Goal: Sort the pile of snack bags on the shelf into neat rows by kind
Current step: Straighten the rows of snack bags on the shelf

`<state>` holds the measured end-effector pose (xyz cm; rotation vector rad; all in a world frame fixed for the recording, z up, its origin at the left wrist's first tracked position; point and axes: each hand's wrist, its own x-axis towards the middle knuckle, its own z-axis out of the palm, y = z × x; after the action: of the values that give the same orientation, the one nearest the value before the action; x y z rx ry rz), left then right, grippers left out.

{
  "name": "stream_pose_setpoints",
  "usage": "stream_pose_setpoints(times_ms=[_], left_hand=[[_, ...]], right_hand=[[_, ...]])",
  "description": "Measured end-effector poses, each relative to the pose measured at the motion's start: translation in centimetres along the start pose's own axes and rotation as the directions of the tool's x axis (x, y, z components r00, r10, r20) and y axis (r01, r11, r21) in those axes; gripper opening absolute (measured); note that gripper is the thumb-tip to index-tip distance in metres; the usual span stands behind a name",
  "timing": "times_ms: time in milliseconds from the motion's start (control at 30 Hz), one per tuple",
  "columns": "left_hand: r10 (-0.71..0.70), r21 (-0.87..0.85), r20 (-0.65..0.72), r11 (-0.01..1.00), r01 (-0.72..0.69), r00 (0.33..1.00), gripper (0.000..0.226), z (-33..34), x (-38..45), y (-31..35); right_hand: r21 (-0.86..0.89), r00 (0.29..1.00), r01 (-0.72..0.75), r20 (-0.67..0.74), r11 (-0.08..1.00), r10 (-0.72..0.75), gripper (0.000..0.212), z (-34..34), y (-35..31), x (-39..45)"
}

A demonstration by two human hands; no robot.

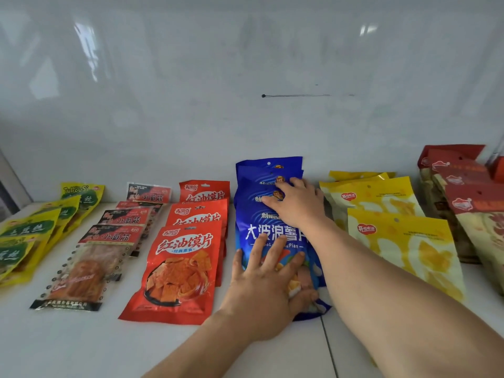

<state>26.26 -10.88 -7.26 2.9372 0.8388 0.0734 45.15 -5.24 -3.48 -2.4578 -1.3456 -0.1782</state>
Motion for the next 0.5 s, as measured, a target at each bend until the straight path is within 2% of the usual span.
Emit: stream_pose_setpoints(times_ms=[100,233,500], left_hand=[[-0.02,-0.004,-0.027,1.0,0.019,0.999,0.074,0.2,0.1,-0.1],[-0.04,0.01,-0.049,0.999,0.041,0.998,0.073,0.1,0.2,0.1],[-0.071,-0.004,-0.055,0.997,0.071,0.996,0.074,-1.2,0.3,1.1]], right_hand=[[0.021,0.996,0.033,-0.087,0.999,-0.031,0.06,-0.7,0.1,-0.9],[0.082,0.992,0.076,-0.109,0.994,-0.067,0.047,-2.0,0.4,-2.3],[0.256,0.994,0.081,-0.093,0.963,-0.059,0.048,-7.5,3.5,-7.5]])
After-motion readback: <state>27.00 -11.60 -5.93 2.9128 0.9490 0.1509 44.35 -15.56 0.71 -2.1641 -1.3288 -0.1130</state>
